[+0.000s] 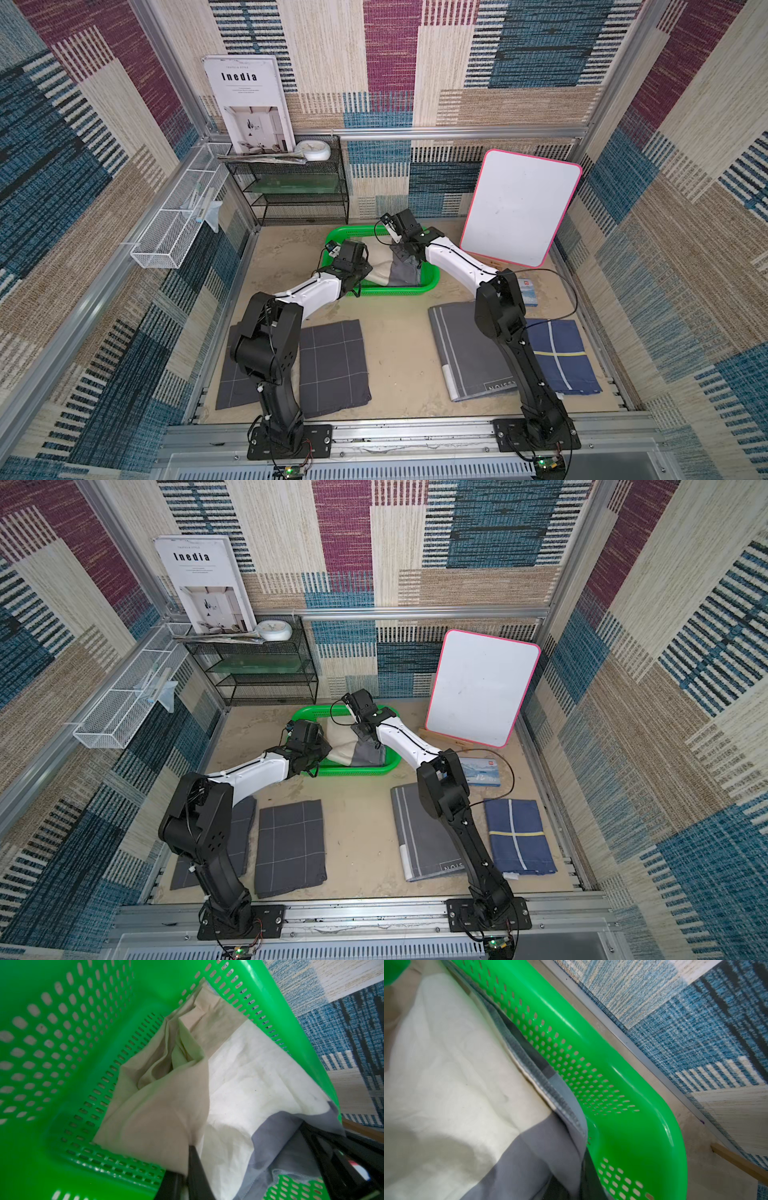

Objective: Put the folded pillowcase in the basket
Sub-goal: Place the pillowcase in the basket.

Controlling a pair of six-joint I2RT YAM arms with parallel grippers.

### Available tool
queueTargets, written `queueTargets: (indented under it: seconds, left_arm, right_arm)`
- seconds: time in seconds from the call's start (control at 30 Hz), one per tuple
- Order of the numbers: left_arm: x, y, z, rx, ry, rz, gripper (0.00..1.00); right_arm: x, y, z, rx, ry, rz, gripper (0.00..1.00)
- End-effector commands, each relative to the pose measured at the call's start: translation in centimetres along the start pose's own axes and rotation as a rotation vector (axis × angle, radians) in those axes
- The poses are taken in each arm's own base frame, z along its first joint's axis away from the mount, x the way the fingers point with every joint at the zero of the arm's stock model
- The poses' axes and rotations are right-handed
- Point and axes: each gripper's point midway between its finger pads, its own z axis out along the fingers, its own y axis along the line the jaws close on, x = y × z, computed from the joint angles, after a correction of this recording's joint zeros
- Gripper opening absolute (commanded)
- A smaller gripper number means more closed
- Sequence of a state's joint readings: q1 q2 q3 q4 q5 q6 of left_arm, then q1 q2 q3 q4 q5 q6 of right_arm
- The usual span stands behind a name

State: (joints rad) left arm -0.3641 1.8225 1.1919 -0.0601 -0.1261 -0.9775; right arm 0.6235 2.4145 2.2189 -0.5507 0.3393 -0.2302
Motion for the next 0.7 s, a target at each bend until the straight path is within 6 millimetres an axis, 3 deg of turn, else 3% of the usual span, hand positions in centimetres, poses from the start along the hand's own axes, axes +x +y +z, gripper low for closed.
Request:
queueTargets:
  seconds: [0.0,0.1,0.23,0.43,0.67]
  left_arm:
    - [0.3,-0.3,-0.5,0.005,0.024,0.003,0.39]
    - [-0.3,-1.0,-1.6,0.014,0.016,0.014,0.60]
    - [-1.6,-2.3,-4.0,0.037,-0.012,0.026,0.76]
    - [-3.0,-2.7,-7.9,0.065,-0.066,0.050,0.85]
    - [-2.9,-0.7,-12.0,0.084,-0.117,0.082,0.90]
  right_arm:
    - [-1.1,-0.3,0.0,0.011,-0.037,0.019,0.36]
    - [-1.8,-1.0,-0.6,0.031,-0.053,0.021,0.48]
    - [-3.1,-2.2,-2.1,0.056,-0.086,0.034,0.58]
    - [-4.4,-2.9,-5.2,0.048,-0.132,0.089,0.63]
    - [-4.7,-2.3,-9.6,0.056,-0.169,0.161,0.64]
